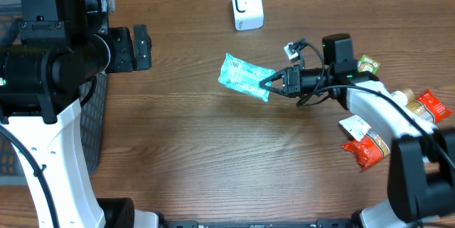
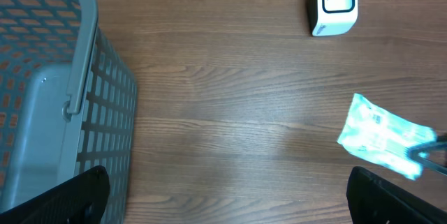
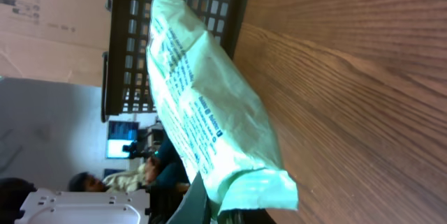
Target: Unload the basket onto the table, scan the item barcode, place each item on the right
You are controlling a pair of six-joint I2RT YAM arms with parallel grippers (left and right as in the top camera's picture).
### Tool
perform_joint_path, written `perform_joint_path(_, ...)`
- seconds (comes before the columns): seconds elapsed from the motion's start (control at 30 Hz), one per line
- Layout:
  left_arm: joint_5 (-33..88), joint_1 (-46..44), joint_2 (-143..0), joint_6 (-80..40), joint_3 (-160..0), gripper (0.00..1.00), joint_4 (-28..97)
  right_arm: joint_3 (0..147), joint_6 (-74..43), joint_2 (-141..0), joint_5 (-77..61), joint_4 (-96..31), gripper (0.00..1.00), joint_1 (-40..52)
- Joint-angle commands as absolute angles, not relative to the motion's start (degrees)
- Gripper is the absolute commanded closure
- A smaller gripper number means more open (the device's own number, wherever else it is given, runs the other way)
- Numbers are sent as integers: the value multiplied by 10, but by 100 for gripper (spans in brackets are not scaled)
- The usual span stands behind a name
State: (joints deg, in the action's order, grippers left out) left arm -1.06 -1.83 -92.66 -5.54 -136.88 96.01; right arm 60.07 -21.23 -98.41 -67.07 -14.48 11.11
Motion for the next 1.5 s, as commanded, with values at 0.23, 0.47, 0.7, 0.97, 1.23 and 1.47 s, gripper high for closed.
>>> perform_joint_path(0.23, -6, -18, -926, -44, -1370, 0, 958, 755, 2, -867, -531, -427, 96, 109)
perform_joint_path(0.47, -6, -18, -926, -44, -1370, 0, 958, 864, 67, -867, -350, -550, 96, 126)
perform_joint_path(0.7, -6, -18, -926, -44, -1370, 0, 958, 874, -9, -888, 100, -439, 96, 241)
perform_joint_path(0.97, -6, -18, -926, -44, -1370, 0, 958, 874, 314, -979, 336, -187, 96, 295)
perform_joint_path(1.23, -6, -18, -926, -44, -1370, 0, 958, 874, 580, -1079, 336, 17, 96, 295)
perform_joint_path(1.47, -6, -18, -926, -44, -1370, 0, 958, 874, 783, -1187, 350, 240, 96, 291)
